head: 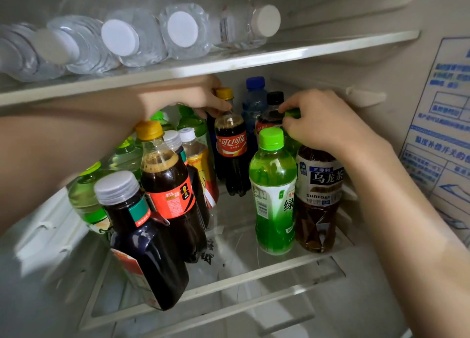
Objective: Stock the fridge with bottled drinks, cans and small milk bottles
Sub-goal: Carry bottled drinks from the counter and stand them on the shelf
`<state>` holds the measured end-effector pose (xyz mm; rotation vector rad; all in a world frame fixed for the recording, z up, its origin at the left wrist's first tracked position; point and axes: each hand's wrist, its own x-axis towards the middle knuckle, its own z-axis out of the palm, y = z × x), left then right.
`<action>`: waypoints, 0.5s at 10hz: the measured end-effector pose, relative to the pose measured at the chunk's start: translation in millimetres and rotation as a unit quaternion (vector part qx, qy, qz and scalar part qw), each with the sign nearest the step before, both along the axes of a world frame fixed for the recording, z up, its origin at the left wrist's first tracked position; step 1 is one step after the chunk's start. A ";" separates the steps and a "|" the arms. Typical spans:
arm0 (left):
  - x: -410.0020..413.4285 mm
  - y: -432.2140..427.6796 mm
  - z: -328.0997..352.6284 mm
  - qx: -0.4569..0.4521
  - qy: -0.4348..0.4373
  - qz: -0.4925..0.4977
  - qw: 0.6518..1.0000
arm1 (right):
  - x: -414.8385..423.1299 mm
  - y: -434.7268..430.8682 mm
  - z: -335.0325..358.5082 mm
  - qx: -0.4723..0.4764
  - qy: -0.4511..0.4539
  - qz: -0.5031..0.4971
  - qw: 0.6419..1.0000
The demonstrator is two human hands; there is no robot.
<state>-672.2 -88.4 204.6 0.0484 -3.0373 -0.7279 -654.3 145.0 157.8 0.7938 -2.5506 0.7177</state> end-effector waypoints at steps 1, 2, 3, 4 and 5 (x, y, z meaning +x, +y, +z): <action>10.0 1.7 3.1 -0.004 -0.001 0.009 1.000 | 0.5 -0.6 0.7 -0.001 -0.005 0.003 1.000; 27.3 6.6 5.3 0.008 0.011 0.037 0.999 | 1.6 -0.4 0.7 -0.003 -0.008 0.006 1.000; 43.6 6.5 5.7 0.016 0.020 0.074 0.997 | 2.8 0.4 0.6 -0.005 -0.009 0.006 1.000; 64.3 6.3 7.0 0.014 0.044 0.092 0.995 | 3.8 1.4 -0.4 -0.012 -0.015 0.009 1.000; 95.8 14.2 3.2 -0.009 0.049 0.116 0.992 | 4.3 1.9 -2.7 -0.016 -0.024 0.012 1.000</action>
